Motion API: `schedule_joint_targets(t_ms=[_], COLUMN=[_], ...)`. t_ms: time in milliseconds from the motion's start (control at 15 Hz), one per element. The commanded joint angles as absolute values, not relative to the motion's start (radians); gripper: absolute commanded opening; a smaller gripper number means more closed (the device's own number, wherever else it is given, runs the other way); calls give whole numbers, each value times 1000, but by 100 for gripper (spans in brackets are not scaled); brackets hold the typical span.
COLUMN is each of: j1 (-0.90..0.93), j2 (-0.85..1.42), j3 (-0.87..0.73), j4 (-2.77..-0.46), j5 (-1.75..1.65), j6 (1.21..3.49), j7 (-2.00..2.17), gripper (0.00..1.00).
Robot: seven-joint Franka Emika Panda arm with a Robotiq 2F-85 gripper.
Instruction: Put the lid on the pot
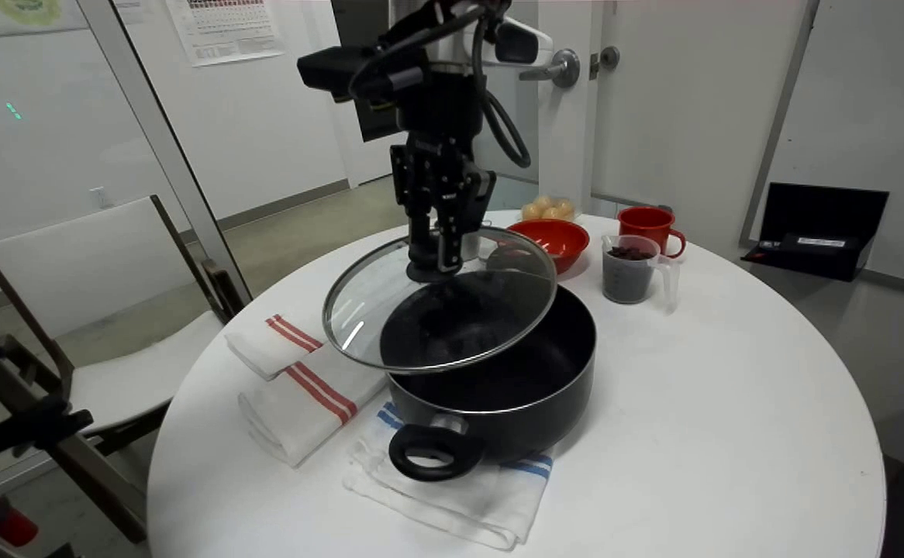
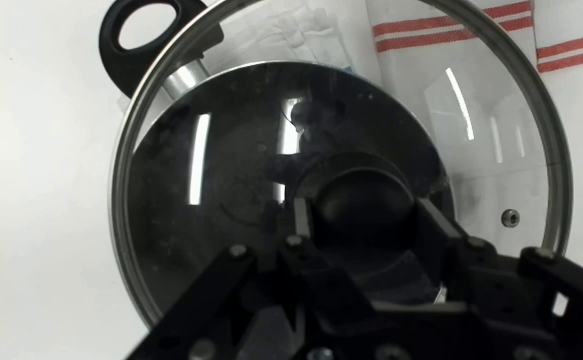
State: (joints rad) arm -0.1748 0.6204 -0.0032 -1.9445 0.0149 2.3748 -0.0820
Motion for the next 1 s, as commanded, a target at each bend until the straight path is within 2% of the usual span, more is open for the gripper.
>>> schedule_joint_targets(t_ms=[0,467,933], j1=[-184,-205,-212], j2=[678,771,739], j3=[-7,-3,-3], j4=[-1879,-1770,-1799], j5=[47,52,53], j6=[2393,2394,2400], j7=[-111,-109,-104], gripper=[26,26,26])
